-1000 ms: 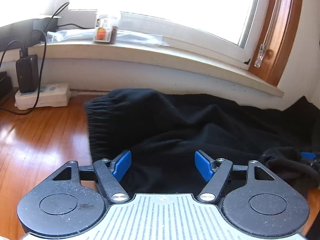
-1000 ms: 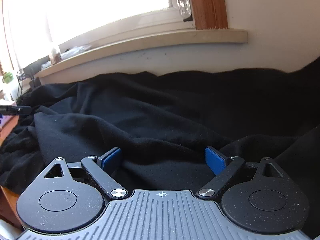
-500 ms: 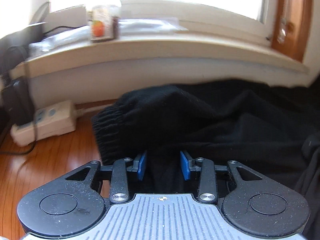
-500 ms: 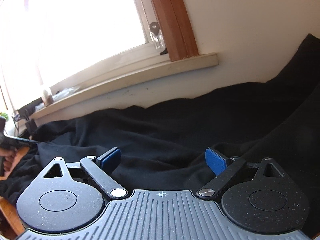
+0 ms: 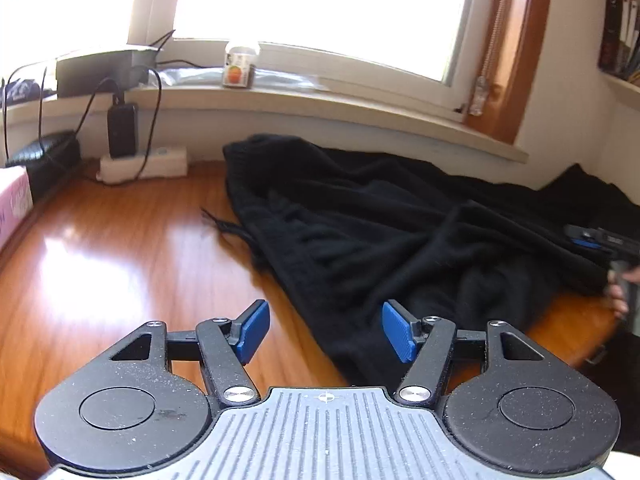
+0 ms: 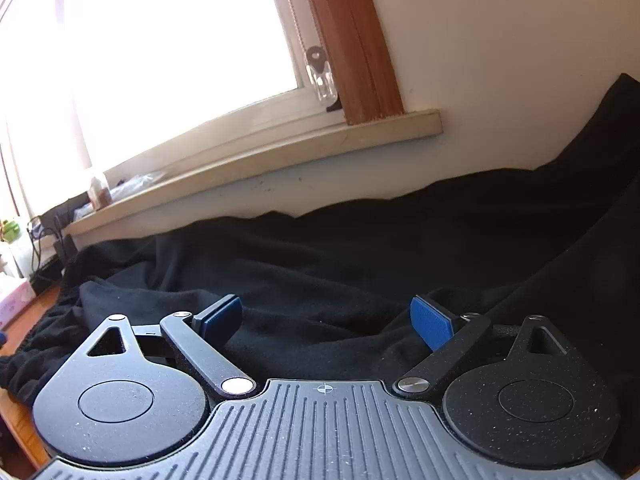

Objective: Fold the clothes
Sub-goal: 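Grasp the elastic waistband of the black pants with the left tool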

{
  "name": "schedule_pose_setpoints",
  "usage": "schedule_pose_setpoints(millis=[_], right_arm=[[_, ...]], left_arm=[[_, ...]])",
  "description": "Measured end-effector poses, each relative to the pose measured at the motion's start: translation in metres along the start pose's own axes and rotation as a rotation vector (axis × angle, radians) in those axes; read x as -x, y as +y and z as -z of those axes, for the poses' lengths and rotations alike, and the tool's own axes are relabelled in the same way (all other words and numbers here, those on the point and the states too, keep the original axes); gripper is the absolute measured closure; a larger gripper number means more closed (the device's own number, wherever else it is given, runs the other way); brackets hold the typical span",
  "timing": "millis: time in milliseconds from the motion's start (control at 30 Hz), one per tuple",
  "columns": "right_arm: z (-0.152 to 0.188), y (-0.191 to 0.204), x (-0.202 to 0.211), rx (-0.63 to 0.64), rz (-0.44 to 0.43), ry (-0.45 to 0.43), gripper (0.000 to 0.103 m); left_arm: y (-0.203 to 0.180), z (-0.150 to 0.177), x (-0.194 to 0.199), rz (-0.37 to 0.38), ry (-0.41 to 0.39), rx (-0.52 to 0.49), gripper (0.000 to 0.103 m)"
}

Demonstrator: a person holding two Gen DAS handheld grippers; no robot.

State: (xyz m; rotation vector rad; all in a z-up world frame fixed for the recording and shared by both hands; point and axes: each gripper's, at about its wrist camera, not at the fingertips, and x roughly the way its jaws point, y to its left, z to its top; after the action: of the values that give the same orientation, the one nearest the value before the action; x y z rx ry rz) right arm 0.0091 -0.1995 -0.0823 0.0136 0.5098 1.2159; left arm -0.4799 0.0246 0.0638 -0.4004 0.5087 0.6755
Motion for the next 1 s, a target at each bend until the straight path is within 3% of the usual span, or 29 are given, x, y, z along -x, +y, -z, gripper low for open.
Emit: schedule_pose_setpoints(millis=[167, 233, 267, 367, 400, 500, 600, 667, 800, 933, 1000], right_arm=[[0.002, 0.0, 0.002, -0.005, 0.012, -0.012, 0.012], [0.001, 0.001, 0.002, -0.006, 0.012, -0.014, 0.012], [0.001, 0.001, 0.003, -0.006, 0.013, -0.013, 0.012], [0.001, 0.001, 0.003, -0.004, 0.012, -0.012, 0.012], [0.001, 0.002, 0.003, -0.004, 0.01, -0.013, 0.012], [0.0, 0.002, 0.004, -0.006, 0.006, -0.015, 0.012], [0.0, 0.001, 0.004, -0.016, 0.002, -0.019, 0.012], [0.0, 0.001, 0.004, -0.017, 0.0, -0.02, 0.012], [-0.001, 0.002, 0.004, -0.014, -0.002, -0.018, 0.012], [-0.001, 0.003, 0.005, -0.006, 0.011, -0.029, 0.012], [-0.001, 0.009, 0.005, 0.032, 0.029, -0.027, 0.012]], left_arm=[[-0.007, 0.009, -0.014, 0.085, 0.042, 0.01, 0.043], [-0.013, 0.014, -0.02, 0.049, 0.059, -0.02, 0.053], [-0.014, 0.016, -0.021, 0.044, 0.063, -0.031, 0.053], [-0.013, 0.017, -0.021, 0.065, 0.051, -0.032, 0.069], [-0.013, 0.017, -0.021, 0.067, 0.04, -0.033, 0.084], [-0.01, 0.008, -0.005, 0.057, -0.033, -0.021, 0.089], [0.014, -0.023, 0.029, 0.034, -0.142, 0.032, 0.09], [0.032, -0.041, 0.042, -0.058, -0.19, 0.051, 0.089], [0.042, -0.053, 0.03, -0.066, -0.13, 0.031, 0.081], [0.035, -0.042, 0.012, -0.075, -0.08, 0.014, 0.059], [0.038, -0.034, 0.008, -0.053, -0.067, 0.036, 0.058]])
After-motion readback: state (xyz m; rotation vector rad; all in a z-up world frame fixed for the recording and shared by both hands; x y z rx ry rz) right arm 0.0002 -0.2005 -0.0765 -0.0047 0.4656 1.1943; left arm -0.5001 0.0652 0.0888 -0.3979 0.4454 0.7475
